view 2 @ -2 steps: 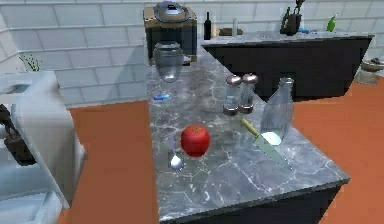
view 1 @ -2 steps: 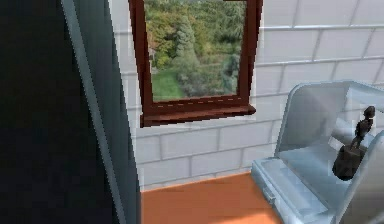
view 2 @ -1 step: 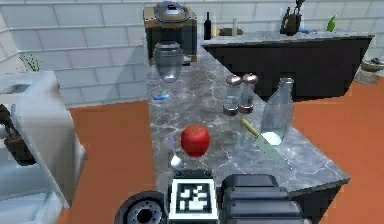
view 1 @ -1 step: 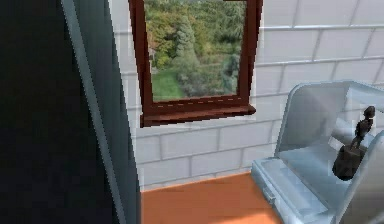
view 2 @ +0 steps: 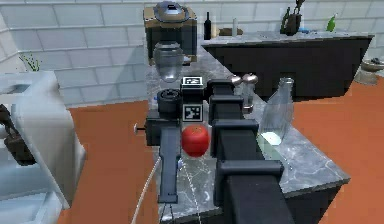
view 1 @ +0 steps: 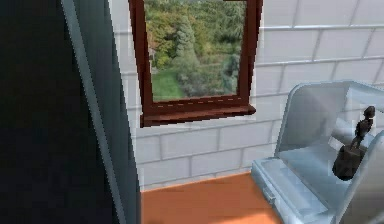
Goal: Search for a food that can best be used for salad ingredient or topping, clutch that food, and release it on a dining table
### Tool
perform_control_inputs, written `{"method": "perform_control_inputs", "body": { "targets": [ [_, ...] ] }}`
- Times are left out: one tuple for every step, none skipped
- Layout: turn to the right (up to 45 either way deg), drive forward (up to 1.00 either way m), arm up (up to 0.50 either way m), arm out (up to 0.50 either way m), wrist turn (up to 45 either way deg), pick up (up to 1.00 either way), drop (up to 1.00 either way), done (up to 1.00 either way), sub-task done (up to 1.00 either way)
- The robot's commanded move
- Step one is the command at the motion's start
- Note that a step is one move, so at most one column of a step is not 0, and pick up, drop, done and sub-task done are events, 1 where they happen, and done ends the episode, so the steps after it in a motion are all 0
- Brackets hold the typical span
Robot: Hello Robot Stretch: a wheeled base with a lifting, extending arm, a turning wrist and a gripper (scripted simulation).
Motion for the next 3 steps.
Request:
{"method": "perform_control_inputs", "body": {
  "targets": [
    [0.0, 0.0, 0.0, 0.0, 45.0, 0.0, 0.0, 0.0, 0.0],
    [0.0, 0.0, 0.0, 0.0, 45.0, 0.0, 0.0, 0.0, 0.0],
    [0.0, 0.0, 0.0, 0.0, 45.0, 0.0, 0.0, 0.0, 0.0]
  ]
}}
